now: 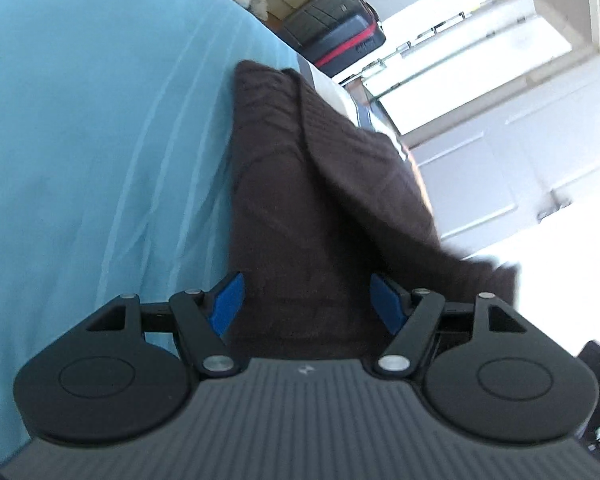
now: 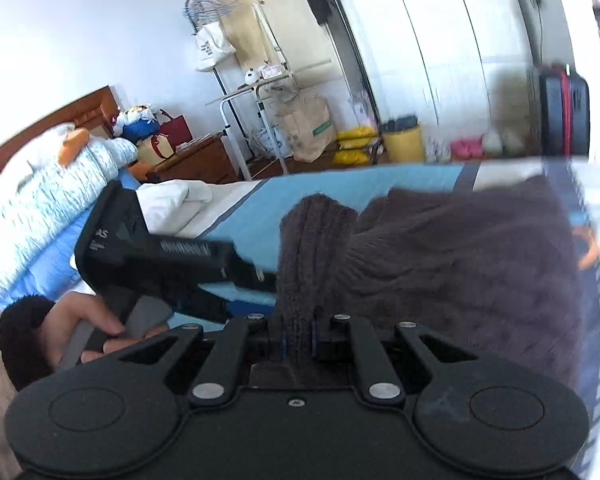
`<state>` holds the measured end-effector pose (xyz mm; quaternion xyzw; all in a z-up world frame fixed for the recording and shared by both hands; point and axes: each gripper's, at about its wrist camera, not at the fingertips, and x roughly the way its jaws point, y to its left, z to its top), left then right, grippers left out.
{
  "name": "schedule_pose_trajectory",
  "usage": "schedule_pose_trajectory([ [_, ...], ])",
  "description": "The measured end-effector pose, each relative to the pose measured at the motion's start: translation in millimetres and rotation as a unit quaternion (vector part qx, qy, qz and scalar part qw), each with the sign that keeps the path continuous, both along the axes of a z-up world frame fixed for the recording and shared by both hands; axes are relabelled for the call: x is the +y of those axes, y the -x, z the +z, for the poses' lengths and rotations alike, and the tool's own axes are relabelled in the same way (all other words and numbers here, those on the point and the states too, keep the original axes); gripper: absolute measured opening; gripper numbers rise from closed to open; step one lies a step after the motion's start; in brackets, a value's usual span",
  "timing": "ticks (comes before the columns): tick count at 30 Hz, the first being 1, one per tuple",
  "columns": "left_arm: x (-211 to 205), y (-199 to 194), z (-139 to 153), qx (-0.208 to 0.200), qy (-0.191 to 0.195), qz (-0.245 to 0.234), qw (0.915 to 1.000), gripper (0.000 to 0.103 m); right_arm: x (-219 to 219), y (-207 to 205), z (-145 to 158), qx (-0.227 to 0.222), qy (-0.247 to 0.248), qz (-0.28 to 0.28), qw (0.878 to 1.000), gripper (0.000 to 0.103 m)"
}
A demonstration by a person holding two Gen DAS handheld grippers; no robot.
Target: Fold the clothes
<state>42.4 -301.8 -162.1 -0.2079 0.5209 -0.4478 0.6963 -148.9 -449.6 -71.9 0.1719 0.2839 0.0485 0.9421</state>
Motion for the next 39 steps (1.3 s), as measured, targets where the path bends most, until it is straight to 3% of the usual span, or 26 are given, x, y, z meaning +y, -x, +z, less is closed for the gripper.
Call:
schedule_pose_trajectory([
  [3, 2, 2, 3, -0.009, 0.002, -0.006, 0.9999, 0.067, 23, -12, -12, 0.029, 0.039, 0.054, 0.997, 0.014],
  [7, 1, 4, 11, -0.033, 0.020, -0.003, 0.9993, 0.067, 42, -18, -12, 0.032, 0.066, 0.092, 0.993, 0.014],
  [13, -11, 15, 23, -0.080, 0.028, -0.026, 0.9960, 0.069, 37, -24, -31, 0.079, 0.113, 0.055, 0.989, 0.014],
  [15, -19, 22, 23, -0.093, 0.006, -0.050, 0.9944, 0.069, 37, -21, -29, 0.075, 0.114, 0.054, 0.989, 0.014],
  [17, -32, 26, 14, -0.078, -0.024, -0.088, 0.9927, 0.069, 39, -20, -25, 0.075, 0.129, 0.053, 0.987, 0.016],
  [20, -43, 28, -2, -0.056, -0.048, -0.098, 0.9924, 0.069, 38, -14, -15, 0.093, 0.153, 0.050, 0.982, 0.031],
  [22, -44, 29, 0, -0.058, -0.051, -0.094, 0.9926, 0.067, 33, 6, -1, 0.091, 0.162, 0.044, 0.982, 0.052],
  [24, -42, 33, 7, -0.073, -0.069, -0.089, 0.9910, 0.066, 26, 30, 17, 0.090, 0.193, 0.005, 0.977, 0.068],
  [26, -44, 38, 9, -0.089, -0.087, -0.091, 0.9880, 0.066, 13, 52, 34, 0.084, 0.207, -0.047, 0.974, 0.068],
  [29, -50, 48, 11, -0.125, -0.107, -0.097, 0.9815, 0.066, -24, 68, 42, 0.112, 0.143, -0.131, 0.975, 0.070],
  [31, -49, 55, 10, -0.150, -0.121, -0.096, 0.9764, 0.066, -50, 68, 32, 0.151, 0.082, -0.177, 0.969, 0.070],
  [35, -51, 65, 13, -0.183, -0.137, -0.099, 0.9684, 0.069, -83, 59, 4, 0.165, -0.025, -0.220, 0.961, 0.070],
  [37, -45, 61, 10, -0.175, -0.133, -0.098, 0.9705, 0.070, -87, 49, -10, 0.175, -0.052, -0.224, 0.957, 0.074],
  [39, -40, 58, 8, -0.164, -0.130, -0.094, 0.9733, 0.073, -78, 42, -21, 0.207, -0.015, -0.206, 0.956, 0.075],
])
